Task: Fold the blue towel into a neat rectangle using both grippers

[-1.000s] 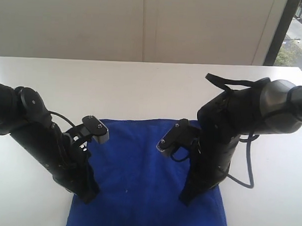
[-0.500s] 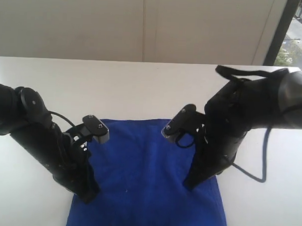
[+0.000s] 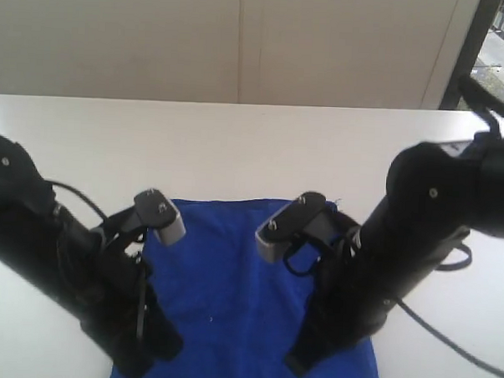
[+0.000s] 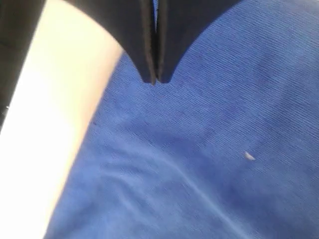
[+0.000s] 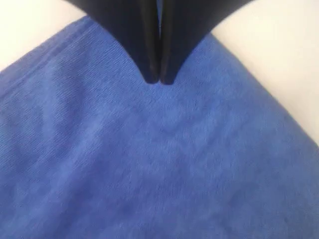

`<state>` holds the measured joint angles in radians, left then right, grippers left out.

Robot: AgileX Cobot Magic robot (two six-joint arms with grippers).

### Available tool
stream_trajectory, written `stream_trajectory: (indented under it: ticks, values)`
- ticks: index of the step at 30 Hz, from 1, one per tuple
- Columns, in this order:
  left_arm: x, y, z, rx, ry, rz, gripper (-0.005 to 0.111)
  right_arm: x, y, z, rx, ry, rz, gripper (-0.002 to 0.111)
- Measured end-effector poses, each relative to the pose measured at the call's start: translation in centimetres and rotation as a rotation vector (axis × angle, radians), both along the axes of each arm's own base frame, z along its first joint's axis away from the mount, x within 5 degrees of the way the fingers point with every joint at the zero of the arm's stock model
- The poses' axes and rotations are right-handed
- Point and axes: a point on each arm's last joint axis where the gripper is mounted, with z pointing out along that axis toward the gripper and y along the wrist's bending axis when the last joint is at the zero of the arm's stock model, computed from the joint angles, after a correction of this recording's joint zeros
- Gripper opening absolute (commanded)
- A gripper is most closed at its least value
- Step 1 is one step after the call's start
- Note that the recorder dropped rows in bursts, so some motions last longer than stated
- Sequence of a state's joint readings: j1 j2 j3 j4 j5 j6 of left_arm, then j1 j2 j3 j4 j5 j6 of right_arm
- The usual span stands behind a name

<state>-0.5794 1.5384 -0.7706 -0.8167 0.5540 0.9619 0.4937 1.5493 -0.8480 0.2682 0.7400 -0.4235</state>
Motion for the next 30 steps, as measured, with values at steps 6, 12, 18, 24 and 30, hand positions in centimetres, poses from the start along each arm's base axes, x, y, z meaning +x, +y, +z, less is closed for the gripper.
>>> stream_trajectory:
  ticks: [6, 12, 18, 24, 30]
  values:
    - [-3.2, 0.7, -3.2, 0.072, 0.040, 0.029, 0.000, -3.0, -0.4, -3.2, -0.034, 0.069, 0.021, 0.000]
    - [-3.6, 1.6, -4.5, 0.111, 0.015, 0.087, 0.000, -3.9, -0.8, -4.6, -0.036, 0.049, 0.004, 0.000]
    - [-3.9, 2.1, -5.0, 0.131, 0.014, 0.110, 0.000, -4.2, -1.2, -6.0, -0.051, 0.060, -0.013, 0.000]
    - [-4.3, 2.6, -5.5, 0.146, 0.016, 0.136, 0.000, -4.4, -1.3, -6.2, -0.056, 0.071, -0.026, 0.000]
    - [-4.7, 2.9, -5.7, 0.147, 0.027, 0.160, 0.000, -4.4, -1.5, -6.3, -0.078, 0.082, -0.058, 0.000]
